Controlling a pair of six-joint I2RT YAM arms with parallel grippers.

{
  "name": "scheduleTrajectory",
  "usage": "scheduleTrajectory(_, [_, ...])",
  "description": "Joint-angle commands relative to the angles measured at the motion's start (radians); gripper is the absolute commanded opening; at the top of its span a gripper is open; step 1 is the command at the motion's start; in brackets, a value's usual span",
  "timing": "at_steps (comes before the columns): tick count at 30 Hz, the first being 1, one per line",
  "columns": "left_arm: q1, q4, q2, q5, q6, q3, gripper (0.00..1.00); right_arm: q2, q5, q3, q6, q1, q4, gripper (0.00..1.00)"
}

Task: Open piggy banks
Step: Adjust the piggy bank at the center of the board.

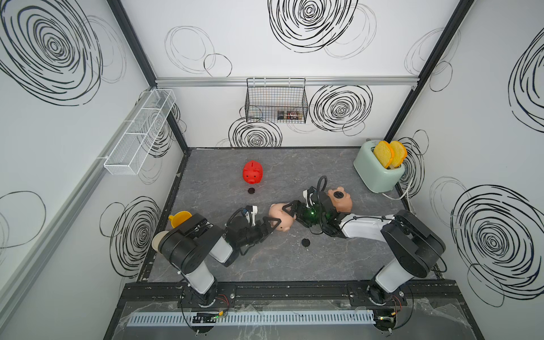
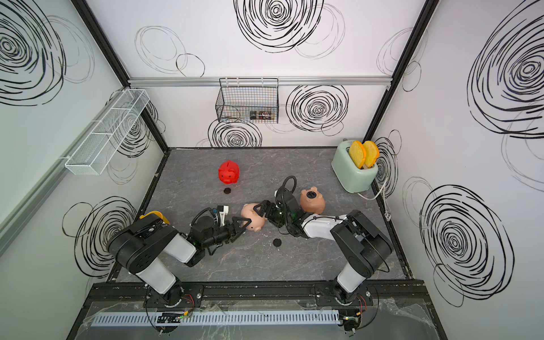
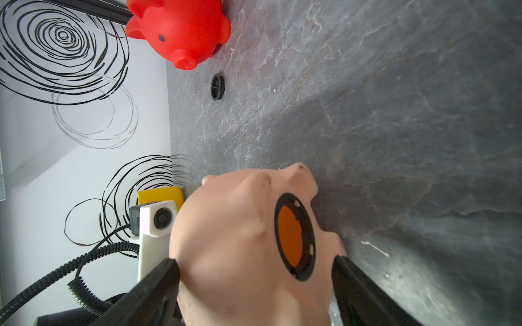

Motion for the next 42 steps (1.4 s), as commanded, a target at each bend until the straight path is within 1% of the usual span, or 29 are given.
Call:
scheduleTrajectory(1, [0.005,-0.086,-0.064,-0.006,0.065,0.028,0.82,-0.047,0.007,0.054,-0.084,-0.007,-0.161,0.95])
scheduleTrajectory(2, [0.005,-0.14,-0.084,-0.013,0.088,0.037,0.81,-0.07,0.017,0.063,-0.097,-0.01,-0.179,0.96])
scheduleTrajectory(6, [0.002,-0.473,-0.196,-0.067,0.228,0.118,0.8,-0.196,0.102,0.065,-0.156,-0.013,-0.252,0.96])
scheduleTrajectory(9, [-0.001,-0.755,-0.276,-0.137,0.342,0.208,0.8,-0.283,0.158,0.041,-0.189,-0.015,-0.302,0.95])
scheduleTrajectory(11, [-0.003,-0.906,-0.314,-0.184,0.406,0.273,0.8,-0.334,0.189,0.025,-0.208,-0.017,-0.337,0.95])
scheduleTrajectory(15, [-0.025,-1.179,-0.327,-0.293,0.524,0.435,0.8,-0.43,0.236,-0.012,-0.238,-0.029,-0.405,0.95])
scheduleTrajectory(19, [-0.062,-1.368,-0.279,-0.399,0.598,0.593,0.81,-0.529,0.271,-0.072,-0.258,-0.048,-0.42,0.95])
scheduleTrajectory(24, [-0.119,-1.5,-0.162,-0.538,0.65,0.743,0.82,-0.649,0.295,-0.17,-0.285,-0.069,-0.387,0.94])
scheduleTrajectory(30, [-0.178,-1.59,-0.026,-0.678,0.669,0.89,0.82,-0.738,0.309,-0.197,-0.304,-0.093,-0.451,0.95])
scheduleTrajectory(37, [-0.218,-1.656,0.07,-0.77,0.664,1.01,0.83,-0.801,0.317,-0.218,-0.317,-0.11,-0.499,0.95])
scheduleTrajectory(40, [-0.229,-1.673,0.106,-0.785,0.662,1.056,0.87,-0.809,0.313,-0.221,-0.324,-0.118,-0.512,0.95])
scheduleTrajectory(42, [-0.232,-1.672,0.124,-0.764,0.66,1.077,0.93,-0.815,0.31,-0.223,-0.33,-0.123,-0.52,0.94])
